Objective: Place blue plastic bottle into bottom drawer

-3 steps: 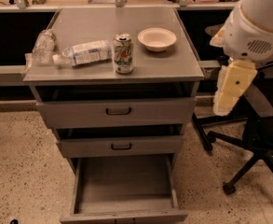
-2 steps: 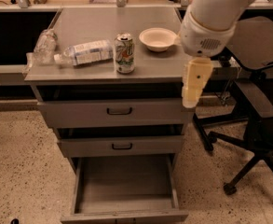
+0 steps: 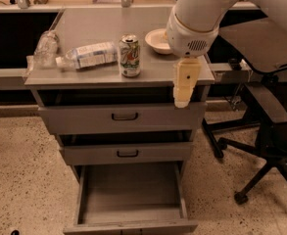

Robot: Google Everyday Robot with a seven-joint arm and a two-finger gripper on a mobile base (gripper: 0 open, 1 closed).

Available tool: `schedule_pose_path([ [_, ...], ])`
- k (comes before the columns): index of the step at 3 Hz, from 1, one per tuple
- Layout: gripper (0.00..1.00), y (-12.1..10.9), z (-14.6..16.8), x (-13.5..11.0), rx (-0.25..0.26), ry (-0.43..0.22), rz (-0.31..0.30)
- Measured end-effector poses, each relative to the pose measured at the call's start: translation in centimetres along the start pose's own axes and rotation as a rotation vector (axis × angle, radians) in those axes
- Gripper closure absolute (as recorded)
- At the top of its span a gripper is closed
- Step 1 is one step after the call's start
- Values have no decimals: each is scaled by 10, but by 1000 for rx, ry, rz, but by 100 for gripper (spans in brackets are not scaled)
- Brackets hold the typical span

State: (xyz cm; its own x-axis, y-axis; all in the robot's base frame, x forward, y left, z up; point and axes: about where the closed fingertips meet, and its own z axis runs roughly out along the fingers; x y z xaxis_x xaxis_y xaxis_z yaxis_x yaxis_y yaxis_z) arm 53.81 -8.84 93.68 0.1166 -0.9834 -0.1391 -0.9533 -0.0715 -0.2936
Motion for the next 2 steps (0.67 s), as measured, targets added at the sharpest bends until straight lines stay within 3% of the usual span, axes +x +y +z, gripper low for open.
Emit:
schedule_pose_path([
  [1,0,-5,-3,-3,22,-5,20],
  [2,0,-39,-2,-24,82,-43,1],
])
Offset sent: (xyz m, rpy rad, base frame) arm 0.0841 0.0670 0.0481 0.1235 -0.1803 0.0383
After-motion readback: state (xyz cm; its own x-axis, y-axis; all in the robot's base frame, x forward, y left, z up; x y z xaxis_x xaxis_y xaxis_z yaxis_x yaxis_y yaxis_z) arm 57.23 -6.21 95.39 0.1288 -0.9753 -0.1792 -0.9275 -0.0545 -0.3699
